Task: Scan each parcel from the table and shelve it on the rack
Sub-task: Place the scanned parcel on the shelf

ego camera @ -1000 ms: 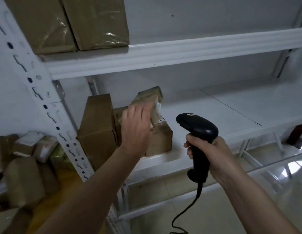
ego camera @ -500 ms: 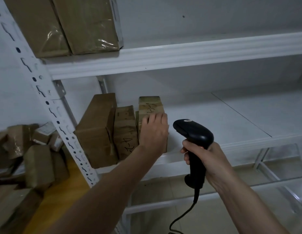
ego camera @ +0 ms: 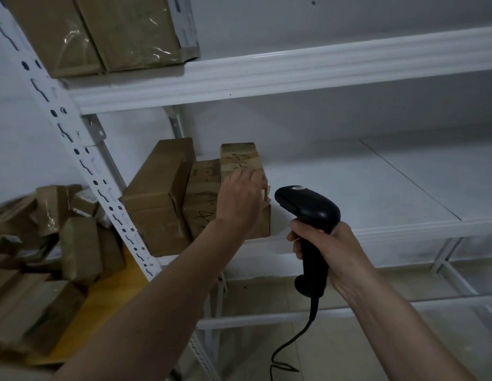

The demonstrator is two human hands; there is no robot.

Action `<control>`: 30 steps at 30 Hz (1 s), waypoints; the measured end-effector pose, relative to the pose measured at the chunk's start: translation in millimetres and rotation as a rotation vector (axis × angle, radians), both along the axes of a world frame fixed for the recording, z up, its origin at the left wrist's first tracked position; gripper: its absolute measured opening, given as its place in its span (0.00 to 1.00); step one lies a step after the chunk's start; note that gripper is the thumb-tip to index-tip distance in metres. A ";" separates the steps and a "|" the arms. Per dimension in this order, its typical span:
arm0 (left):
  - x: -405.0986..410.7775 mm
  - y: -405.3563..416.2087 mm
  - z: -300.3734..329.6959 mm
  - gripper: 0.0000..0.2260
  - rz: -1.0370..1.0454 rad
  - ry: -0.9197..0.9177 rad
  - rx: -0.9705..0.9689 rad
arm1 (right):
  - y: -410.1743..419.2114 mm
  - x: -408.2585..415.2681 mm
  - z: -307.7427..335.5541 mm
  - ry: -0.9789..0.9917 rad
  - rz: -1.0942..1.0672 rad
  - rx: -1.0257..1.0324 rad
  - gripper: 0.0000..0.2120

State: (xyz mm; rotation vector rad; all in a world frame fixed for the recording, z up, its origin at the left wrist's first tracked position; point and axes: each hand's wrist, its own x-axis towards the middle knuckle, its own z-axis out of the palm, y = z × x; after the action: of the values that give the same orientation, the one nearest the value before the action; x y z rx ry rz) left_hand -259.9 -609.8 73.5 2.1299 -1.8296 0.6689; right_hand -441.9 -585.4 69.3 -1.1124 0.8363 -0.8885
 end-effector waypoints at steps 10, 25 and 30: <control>2.3 25.1 -17.6 0.09 -0.177 0.190 -0.506 | -1.9 -0.2 -11.5 0.001 0.086 0.041 0.05; 112.3 193.6 -94.8 0.11 0.238 0.501 -0.036 | 88.4 127.1 -59.6 0.156 0.299 0.071 0.04; 194.4 276.6 -110.4 0.11 0.404 0.507 0.033 | 143.6 209.4 -74.8 0.193 0.373 0.093 0.05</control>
State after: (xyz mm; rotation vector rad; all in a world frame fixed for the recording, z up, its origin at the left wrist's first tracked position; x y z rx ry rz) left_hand -65.5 -333.2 -36.9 2.4284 -1.1688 0.1404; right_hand -232.5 -441.7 -5.5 -1.2347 0.7844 -0.4327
